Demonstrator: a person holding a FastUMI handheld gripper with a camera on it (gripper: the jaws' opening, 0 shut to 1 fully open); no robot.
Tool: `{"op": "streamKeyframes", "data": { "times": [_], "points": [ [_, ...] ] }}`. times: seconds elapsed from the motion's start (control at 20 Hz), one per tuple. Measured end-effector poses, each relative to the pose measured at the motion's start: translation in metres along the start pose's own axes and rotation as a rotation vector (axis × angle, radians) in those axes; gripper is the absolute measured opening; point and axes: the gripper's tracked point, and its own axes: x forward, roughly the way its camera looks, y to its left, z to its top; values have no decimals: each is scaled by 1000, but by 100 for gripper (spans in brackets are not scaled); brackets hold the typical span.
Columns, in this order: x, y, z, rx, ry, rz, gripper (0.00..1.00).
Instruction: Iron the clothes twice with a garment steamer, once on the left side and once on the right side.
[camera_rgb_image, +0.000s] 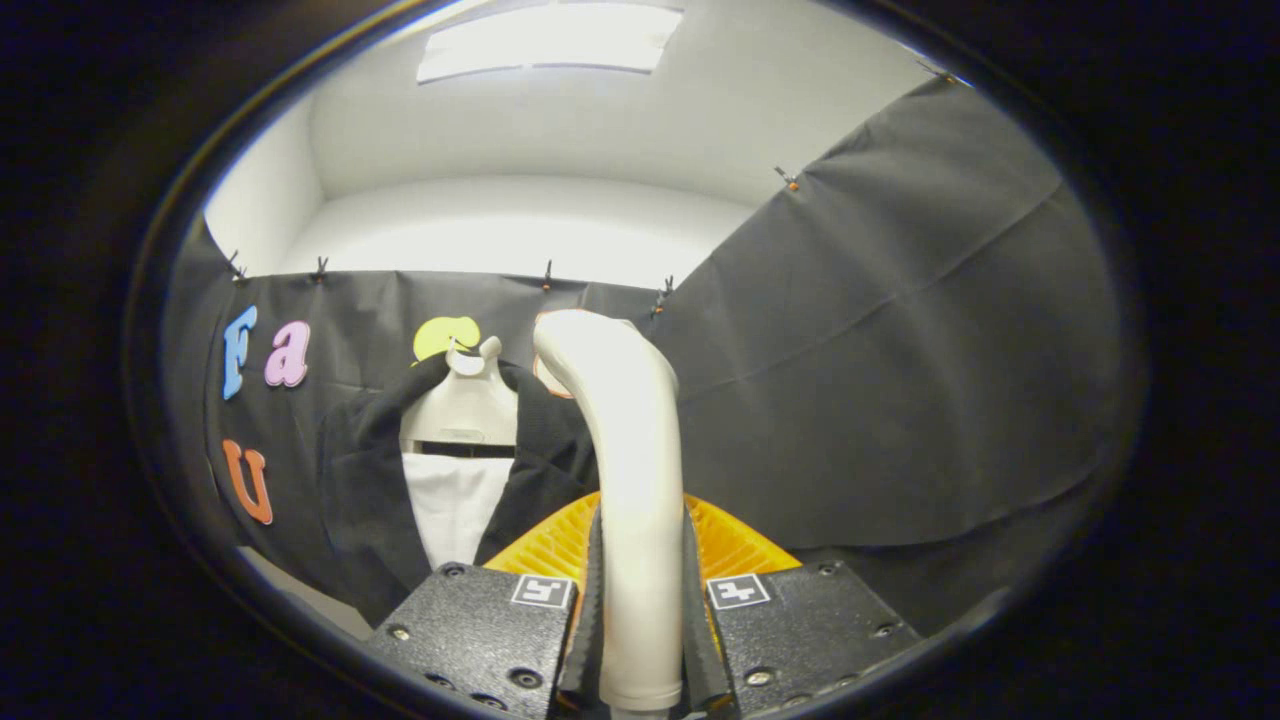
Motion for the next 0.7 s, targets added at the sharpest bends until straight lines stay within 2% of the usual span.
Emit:
{"op": "streamKeyframes", "data": {
  "times": [0.1,0.25,0.7],
  "points": [
    [21,9,2,-14,2,33,36],
    [36,20,-20,-19,57,64,36],
    [16,15,-93,-32,190,40,36]
  ]
}}
